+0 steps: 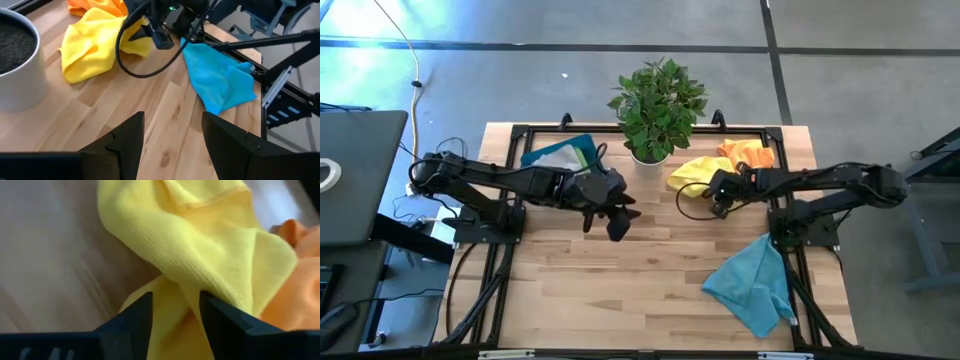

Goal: Fold microfiber towels
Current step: Fold the yellow towel

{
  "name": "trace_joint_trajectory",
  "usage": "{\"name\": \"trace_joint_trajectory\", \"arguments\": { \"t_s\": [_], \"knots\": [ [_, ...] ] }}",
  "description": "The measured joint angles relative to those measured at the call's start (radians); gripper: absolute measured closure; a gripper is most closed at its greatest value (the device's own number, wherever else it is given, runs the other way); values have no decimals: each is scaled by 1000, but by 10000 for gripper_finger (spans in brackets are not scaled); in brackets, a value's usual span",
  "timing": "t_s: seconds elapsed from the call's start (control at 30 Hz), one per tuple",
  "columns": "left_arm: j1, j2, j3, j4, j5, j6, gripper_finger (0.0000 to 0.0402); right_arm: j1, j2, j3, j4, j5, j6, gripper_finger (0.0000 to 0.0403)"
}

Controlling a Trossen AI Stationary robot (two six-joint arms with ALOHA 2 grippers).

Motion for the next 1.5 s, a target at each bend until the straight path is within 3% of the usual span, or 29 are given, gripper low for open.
{"name": "trace_joint_trajectory", "arguments": {
  "t_s": [0.23,0.5,0.7,0.83,0.97,1.2,1.33,1.5],
  "knots": [
    [-1,0,0,1,-8,-16,213,-17,3,0,15,-35,53,388],
    [-10,0,0,0,-8,-40,213,18,-4,0,139,-204,189,400],
    [-29,0,0,-1,-18,-40,213,57,-9,0,195,-190,218,400],
    [-34,0,0,-2,-22,-40,213,57,-9,0,215,-169,171,375],
    [-34,0,0,-2,-23,-40,213,55,-9,0,250,-126,28,311],
    [-34,0,0,-3,-26,-40,213,6,19,0,182,-92,-361,207],
    [-34,0,0,-3,-35,-40,213,-26,73,0,170,-43,-534,191],
    [-38,0,0,-5,-53,-40,213,-58,144,0,182,92,-549,199]
  ]
}}
